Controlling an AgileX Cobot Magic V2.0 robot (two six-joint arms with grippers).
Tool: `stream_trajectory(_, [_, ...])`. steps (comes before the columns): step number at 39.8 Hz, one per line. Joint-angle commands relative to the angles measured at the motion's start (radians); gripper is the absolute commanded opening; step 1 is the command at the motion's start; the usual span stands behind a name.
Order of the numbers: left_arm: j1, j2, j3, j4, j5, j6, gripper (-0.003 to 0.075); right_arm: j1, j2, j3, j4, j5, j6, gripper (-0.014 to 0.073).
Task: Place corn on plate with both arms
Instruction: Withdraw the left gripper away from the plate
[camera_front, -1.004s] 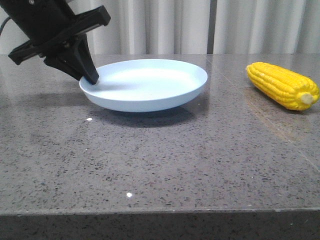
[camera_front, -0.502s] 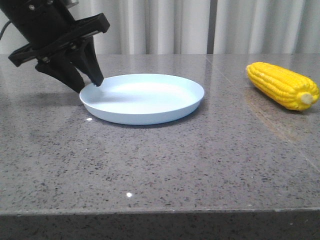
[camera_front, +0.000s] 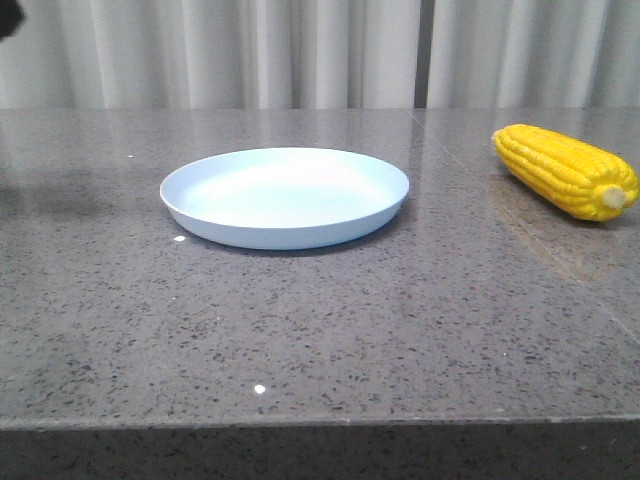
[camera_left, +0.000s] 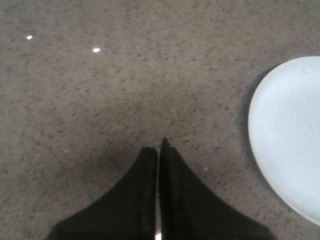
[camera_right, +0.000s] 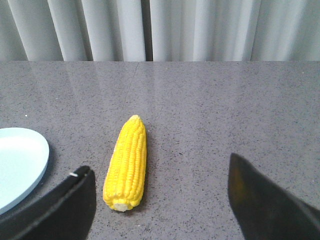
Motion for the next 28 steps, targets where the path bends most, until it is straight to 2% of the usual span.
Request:
stream_trajectory(1, [0.020,-0.110,0.047,0.030,-0.067,-0.017,-0.0020,-0.001,0.012,-0.036,-0.001,-0.082,-0.011,0.0572])
stream_trajectory(7, [0.025,-0.255,0.232,0.030,-0.254,-0.017,-0.0020,-0.001,0.012,-0.036,-0.001,-0.082,-0.011,0.0572])
stream_trajectory(13, [0.025,-0.478,0.451,0.030,-0.485,-0.013,-0.0020,-0.001,0.012,-0.036,-0.001,-0.082,-0.011,0.0572])
stream_trajectory(16, [0.025,-0.589,0.545,0.030,-0.550,-0.012,-0.0020,-0.001,0.012,-0.036,-0.001,-0.082,-0.011,0.0572])
stream_trajectory(28, [0.025,-0.998,0.770,0.030,-0.564,-0.012,-0.0020,-0.001,0.012,-0.036,-0.001,-0.082,-0.011,0.0572])
